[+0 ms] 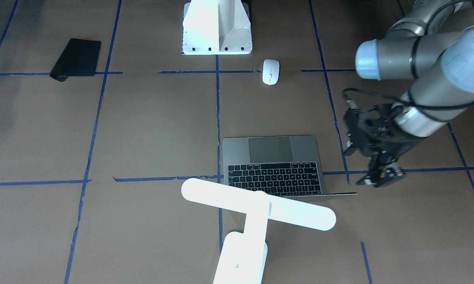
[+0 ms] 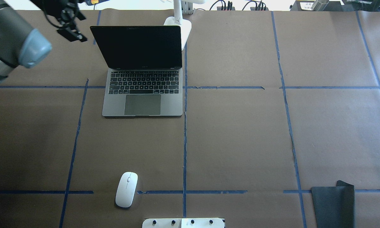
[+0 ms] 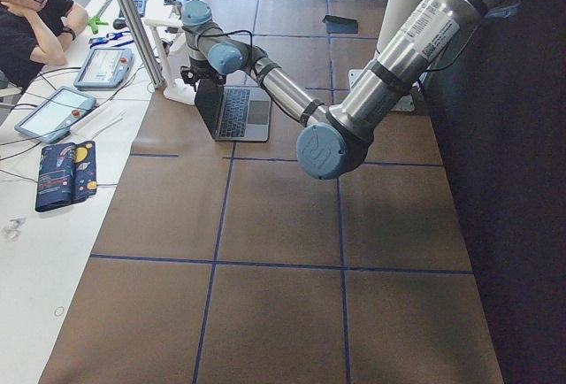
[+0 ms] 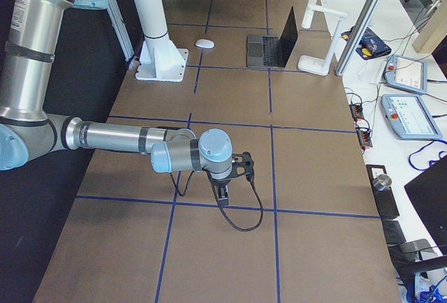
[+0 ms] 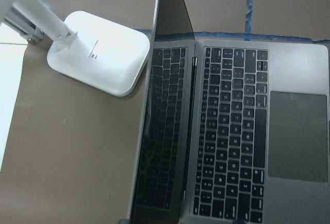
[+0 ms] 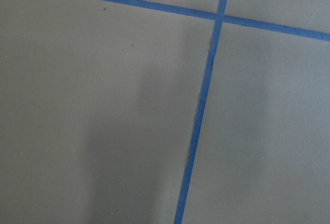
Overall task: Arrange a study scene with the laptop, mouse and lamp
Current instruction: 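Release the laptop and withdraw the left gripper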
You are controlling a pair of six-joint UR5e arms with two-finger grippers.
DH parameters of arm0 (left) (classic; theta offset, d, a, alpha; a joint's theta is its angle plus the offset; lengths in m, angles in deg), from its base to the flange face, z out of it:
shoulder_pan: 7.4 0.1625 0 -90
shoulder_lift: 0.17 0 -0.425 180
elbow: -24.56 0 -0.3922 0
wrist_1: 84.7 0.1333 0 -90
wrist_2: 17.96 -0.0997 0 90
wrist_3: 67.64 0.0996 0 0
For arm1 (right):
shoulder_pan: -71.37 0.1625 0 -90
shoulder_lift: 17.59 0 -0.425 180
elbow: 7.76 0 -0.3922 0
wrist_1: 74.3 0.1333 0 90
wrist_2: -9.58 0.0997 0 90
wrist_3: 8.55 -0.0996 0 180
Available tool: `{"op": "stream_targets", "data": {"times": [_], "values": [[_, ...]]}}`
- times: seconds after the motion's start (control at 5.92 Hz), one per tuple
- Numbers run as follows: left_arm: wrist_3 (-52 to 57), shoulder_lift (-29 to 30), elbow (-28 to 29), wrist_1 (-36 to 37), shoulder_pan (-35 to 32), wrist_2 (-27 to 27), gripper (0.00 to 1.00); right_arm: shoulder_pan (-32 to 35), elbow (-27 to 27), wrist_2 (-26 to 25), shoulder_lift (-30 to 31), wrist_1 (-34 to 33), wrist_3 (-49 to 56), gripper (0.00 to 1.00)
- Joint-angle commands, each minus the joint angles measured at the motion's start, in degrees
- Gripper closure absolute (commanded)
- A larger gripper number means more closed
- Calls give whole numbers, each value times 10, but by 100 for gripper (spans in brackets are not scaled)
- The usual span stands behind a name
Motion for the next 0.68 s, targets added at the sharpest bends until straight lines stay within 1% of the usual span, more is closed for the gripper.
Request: {"op": "stream_targets", "data": {"times": [0.0,0.17,0.34,0.51], "values": [[-77,-107,-56,38,-30,-3,1,0,19,15,-1,-1,-6,0],[-75,-154,-54,40,-45,-1,1,-5,36,18,-3,-3,-70,0],[-71,-177,-55,44,-58,-1,1,-37,62,18,-4,-3,-128,0],[-72,-214,-57,62,-95,-3,0,-42,70,19,-4,-3,-133,0]]}}
